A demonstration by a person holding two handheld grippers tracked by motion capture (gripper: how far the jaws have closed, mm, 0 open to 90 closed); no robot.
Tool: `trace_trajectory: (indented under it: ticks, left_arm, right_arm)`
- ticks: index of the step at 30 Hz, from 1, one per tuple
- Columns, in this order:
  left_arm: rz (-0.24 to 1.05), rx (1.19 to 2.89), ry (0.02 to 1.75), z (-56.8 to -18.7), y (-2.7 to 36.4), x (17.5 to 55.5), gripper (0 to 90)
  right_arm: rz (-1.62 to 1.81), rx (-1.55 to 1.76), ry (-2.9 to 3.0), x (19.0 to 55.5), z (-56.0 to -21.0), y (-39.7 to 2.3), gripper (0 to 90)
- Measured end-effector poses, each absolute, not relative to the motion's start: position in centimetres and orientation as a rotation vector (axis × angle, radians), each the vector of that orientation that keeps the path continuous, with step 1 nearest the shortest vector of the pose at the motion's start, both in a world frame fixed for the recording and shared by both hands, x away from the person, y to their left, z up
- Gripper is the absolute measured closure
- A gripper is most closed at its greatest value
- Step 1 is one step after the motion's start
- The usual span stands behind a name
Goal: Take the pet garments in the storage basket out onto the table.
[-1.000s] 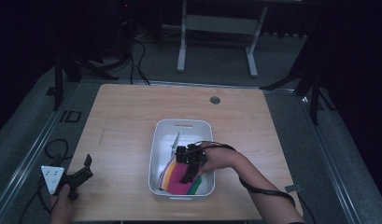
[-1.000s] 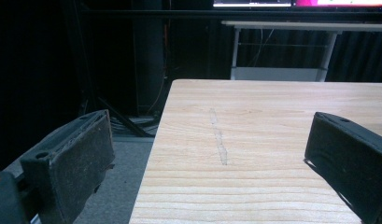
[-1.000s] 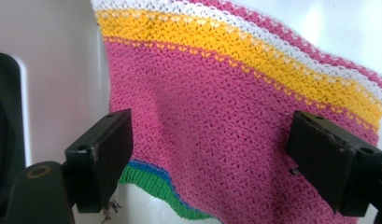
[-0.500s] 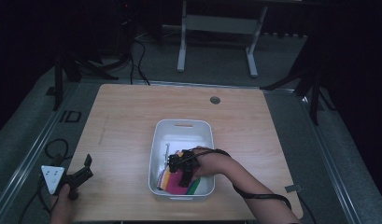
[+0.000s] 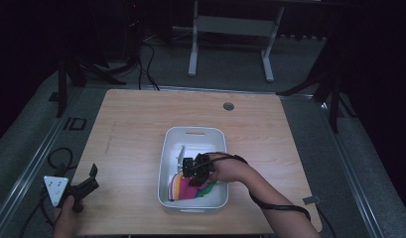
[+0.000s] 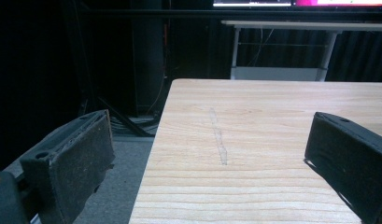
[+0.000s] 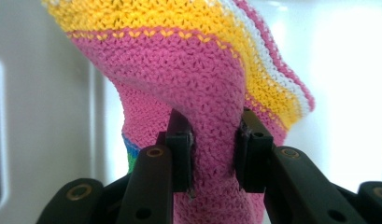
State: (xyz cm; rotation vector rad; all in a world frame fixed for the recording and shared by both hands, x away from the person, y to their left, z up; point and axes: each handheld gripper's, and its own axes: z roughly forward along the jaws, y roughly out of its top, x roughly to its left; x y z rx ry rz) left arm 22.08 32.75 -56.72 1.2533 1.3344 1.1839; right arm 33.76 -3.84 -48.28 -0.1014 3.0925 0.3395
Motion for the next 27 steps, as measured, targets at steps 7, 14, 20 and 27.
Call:
trace_trajectory:
  ticks: [7, 14, 20, 27]
  left_arm:
    - [1.183, 1.253, 1.335, -56.7, 32.8, 22.1, 1.8]
    - [1.184, 1.252, 1.335, -56.7, 32.7, 22.1, 1.8]
    - [1.184, 1.251, 1.337, -56.7, 32.8, 22.1, 1.8]
    - [1.184, 1.253, 1.337, -56.8, 32.7, 22.1, 1.8]
  right_arm:
    - [0.451, -0.08, 3.068, 34.1, -45.8, -4.8, 70.5]
    - [0.572, -0.074, 3.016, 34.4, -41.8, -6.0, 70.5]
    - [0.655, -0.07, 2.956, 34.4, -38.2, -6.9, 70.5]
    - [0.701, -0.055, 2.907, 34.5, -35.5, -8.4, 70.5]
